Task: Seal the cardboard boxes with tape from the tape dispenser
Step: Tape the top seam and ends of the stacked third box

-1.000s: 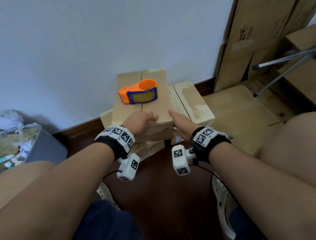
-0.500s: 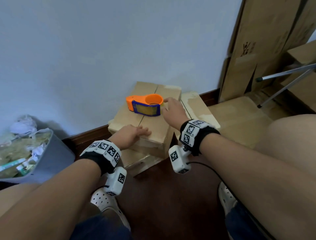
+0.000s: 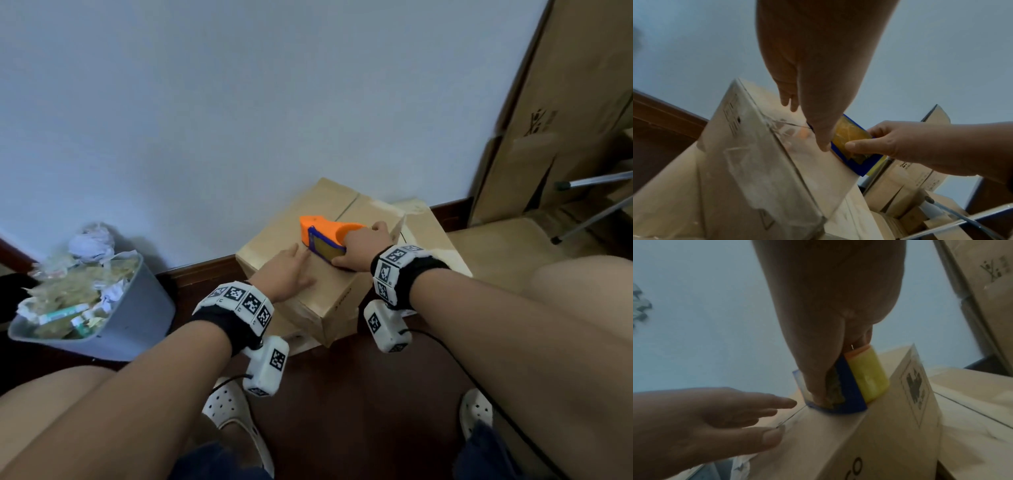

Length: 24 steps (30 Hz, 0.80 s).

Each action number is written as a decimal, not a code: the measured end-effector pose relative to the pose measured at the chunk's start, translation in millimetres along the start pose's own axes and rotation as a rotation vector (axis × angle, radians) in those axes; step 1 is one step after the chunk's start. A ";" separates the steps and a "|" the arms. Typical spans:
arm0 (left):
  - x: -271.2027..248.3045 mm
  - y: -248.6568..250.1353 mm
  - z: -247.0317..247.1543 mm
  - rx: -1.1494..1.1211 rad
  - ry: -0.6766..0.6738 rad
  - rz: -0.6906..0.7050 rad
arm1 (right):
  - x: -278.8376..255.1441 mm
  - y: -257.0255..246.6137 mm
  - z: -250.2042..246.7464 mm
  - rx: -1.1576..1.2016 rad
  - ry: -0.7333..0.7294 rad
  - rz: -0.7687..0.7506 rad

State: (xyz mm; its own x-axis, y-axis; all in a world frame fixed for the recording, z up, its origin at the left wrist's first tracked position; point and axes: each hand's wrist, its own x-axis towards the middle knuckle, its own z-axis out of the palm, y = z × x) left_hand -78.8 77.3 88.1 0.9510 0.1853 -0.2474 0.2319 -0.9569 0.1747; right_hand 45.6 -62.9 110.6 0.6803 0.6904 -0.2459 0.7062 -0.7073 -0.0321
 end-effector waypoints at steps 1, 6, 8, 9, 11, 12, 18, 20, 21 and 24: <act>4.5 6.3 2.2 0.009 -0.034 -0.065 | -1.5 4.4 -0.4 0.003 0.017 0.013; 15.9 40.4 21.3 0.115 -0.161 -0.191 | -12.9 32.8 1.2 0.123 0.193 0.099; 19.5 47.1 26.1 0.166 -0.212 -0.170 | -18.9 47.9 5.5 0.154 0.254 0.161; 21.0 47.9 26.2 0.192 -0.227 -0.159 | -21.5 55.9 8.0 0.165 0.279 0.200; 21.5 44.4 23.7 0.222 -0.252 -0.140 | -26.1 70.6 13.6 0.197 0.322 0.263; 21.3 40.7 21.7 0.239 -0.267 -0.120 | -27.8 77.1 16.6 0.217 0.346 0.285; 11.4 2.7 4.0 0.410 -0.321 0.146 | -37.1 100.4 19.9 0.326 0.481 0.324; 6.1 -8.9 1.4 0.508 -0.136 0.119 | -38.6 101.0 18.8 0.378 0.478 0.335; 5.3 -12.1 2.5 0.518 -0.045 0.041 | -37.4 100.3 19.6 0.400 0.465 0.345; 9.7 -6.8 9.1 0.287 -0.079 -0.201 | -30.9 97.5 31.2 0.435 0.306 0.355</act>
State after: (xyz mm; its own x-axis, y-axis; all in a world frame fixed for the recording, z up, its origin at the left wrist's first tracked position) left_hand -73.0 83.6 75.8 0.8710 0.3689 -0.3244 0.3350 -0.9290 -0.1571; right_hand 87.4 -157.9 84.8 0.9288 0.3695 -0.0281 0.3273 -0.8535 -0.4055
